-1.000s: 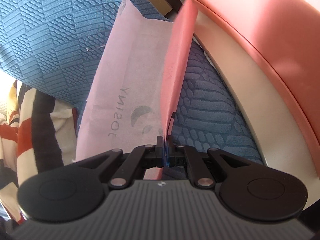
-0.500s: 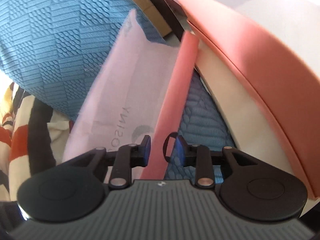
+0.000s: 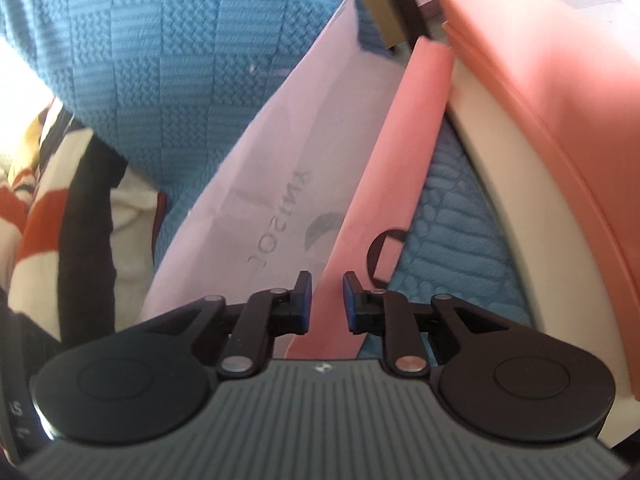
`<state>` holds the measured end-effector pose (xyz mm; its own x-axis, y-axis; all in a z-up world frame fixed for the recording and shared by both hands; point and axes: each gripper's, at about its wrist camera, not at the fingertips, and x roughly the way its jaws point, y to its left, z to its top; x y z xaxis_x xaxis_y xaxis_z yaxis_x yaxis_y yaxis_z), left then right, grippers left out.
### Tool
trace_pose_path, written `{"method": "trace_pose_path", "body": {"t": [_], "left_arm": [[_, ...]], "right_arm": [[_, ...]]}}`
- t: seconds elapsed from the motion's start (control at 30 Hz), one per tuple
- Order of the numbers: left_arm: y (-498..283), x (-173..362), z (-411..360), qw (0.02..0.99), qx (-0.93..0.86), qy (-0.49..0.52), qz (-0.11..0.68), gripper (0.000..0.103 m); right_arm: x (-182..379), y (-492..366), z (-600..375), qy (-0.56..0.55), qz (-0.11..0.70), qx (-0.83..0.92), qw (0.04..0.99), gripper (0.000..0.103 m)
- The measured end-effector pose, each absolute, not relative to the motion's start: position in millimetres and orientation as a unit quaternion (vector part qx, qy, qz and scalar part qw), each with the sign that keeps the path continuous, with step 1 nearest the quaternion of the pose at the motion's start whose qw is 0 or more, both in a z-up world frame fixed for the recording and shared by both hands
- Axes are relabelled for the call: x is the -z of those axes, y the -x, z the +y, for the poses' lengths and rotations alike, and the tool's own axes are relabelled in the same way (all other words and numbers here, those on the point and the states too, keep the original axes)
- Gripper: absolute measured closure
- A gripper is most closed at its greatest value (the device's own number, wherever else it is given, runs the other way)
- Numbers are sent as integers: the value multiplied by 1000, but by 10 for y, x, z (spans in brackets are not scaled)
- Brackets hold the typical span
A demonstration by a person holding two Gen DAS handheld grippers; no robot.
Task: Organize objects
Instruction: 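Open the right gripper and close it on the pink bag flap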
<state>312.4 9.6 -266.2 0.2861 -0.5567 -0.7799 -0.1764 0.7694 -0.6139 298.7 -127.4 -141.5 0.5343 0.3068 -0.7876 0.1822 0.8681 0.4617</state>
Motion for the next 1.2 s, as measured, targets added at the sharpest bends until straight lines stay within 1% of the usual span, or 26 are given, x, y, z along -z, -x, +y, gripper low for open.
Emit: {"method": "trace_pose_path", "body": {"t": [0.27,0.37,0.53,0.67,0.8,0.87,0.9,0.97,1.0,1.03,1.1,1.2], "left_arm": [[-3190,2597,129,752,122,284,582,93],[-3161,2404,149,790,106,235,557,92],[-3143,2218,187,814,129,222,521,92],[-3129,2258,116,804,140,214,537,92],[-3075,2382,34,796,126,176,566,92],[-3071,2433,-7,795,119,160,572,92],[-3066,2437,-24,798,118,154,571,92],[-3053,2431,-41,800,117,147,570,92],[-3047,2427,-41,801,117,146,569,92],[-3044,2429,-41,801,117,146,569,92],[-3049,2437,-24,800,115,149,569,92],[-3048,2448,0,800,114,154,569,92]], "right_arm": [[1522,-3055,-1162,-243,504,-27,828,84],[1556,-3076,-1169,-250,504,-26,826,87],[1589,-3074,-1194,-262,504,-27,822,88],[1614,-3069,-1276,-285,506,-32,814,88],[1610,-3050,-1278,-282,506,-38,814,87],[1595,-3028,-1317,-295,498,-36,815,85],[1568,-3009,-1345,-298,490,-27,819,82],[1492,-2974,-1409,-291,472,-7,832,81],[1462,-2957,-1456,-294,465,4,835,77],[1447,-2939,-1507,-303,457,11,836,70],[1456,-2919,-1590,-321,451,18,832,60],[1523,-2909,-1610,-333,460,18,823,60]]}}
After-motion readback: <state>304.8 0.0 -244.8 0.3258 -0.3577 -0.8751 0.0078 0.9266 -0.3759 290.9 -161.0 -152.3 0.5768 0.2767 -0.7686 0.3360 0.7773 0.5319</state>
